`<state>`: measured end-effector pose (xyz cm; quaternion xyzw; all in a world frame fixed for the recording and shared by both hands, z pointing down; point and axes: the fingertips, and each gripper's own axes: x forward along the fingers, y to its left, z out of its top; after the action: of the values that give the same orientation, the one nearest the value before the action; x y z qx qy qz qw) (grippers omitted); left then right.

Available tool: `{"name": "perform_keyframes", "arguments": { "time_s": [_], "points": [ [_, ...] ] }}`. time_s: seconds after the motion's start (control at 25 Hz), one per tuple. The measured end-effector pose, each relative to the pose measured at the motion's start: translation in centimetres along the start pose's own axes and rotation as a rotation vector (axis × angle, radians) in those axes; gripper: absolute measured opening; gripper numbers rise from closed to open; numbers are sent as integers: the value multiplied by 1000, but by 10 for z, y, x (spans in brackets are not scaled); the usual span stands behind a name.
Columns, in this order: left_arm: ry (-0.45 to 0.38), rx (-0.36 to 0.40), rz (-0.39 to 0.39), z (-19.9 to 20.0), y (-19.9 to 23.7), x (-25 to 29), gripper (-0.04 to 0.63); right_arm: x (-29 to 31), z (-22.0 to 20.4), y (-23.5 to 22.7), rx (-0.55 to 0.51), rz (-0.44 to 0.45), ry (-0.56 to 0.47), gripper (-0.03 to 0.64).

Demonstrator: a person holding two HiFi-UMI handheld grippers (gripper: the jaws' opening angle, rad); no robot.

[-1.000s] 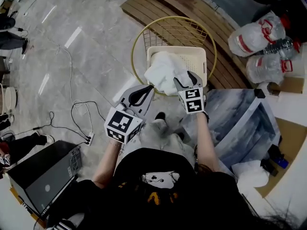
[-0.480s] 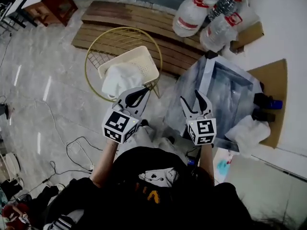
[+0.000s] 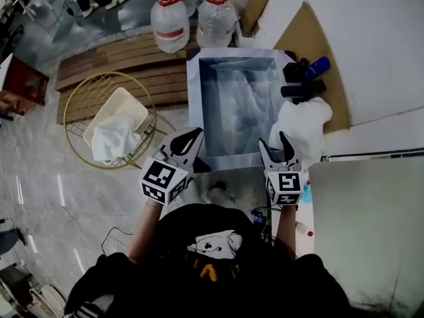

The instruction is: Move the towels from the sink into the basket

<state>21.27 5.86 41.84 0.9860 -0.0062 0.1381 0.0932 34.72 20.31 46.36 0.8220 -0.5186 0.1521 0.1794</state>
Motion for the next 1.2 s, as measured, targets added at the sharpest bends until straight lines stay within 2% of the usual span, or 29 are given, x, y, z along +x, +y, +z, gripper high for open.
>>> {"name": "perform_keyframes", "arguments": {
  "time_s": [0.2,0.36,0.52,0.68,0.84,0.88,0.92,1.04,1.2],
  "points": [
    [9,8,-32,2,-57,38,11,-32,-37,-91,18,-158,28,284],
    [24,36,-44,3,-88,53,11,-28,-67,-161,107,-290,80,345],
    [40,53,-24,5,-98,58,11,0,-89,-192,222,-276,136,395],
    [53,65,5,7,-98,60,11,34,-112,-201,205,-303,228,413],
    [62,64,37,5,-94,58,11,50,-123,-207,198,-326,240,410],
    [62,63,45,4,-93,56,11,52,-124,-208,209,-320,242,400],
    [62,64,51,4,-92,55,11,52,-124,-209,219,-311,247,350],
    [71,63,59,1,-92,48,11,44,-115,-207,242,-254,243,151],
    [79,54,71,-4,-90,36,11,19,-80,-190,263,-158,131,110]
  ]
}}
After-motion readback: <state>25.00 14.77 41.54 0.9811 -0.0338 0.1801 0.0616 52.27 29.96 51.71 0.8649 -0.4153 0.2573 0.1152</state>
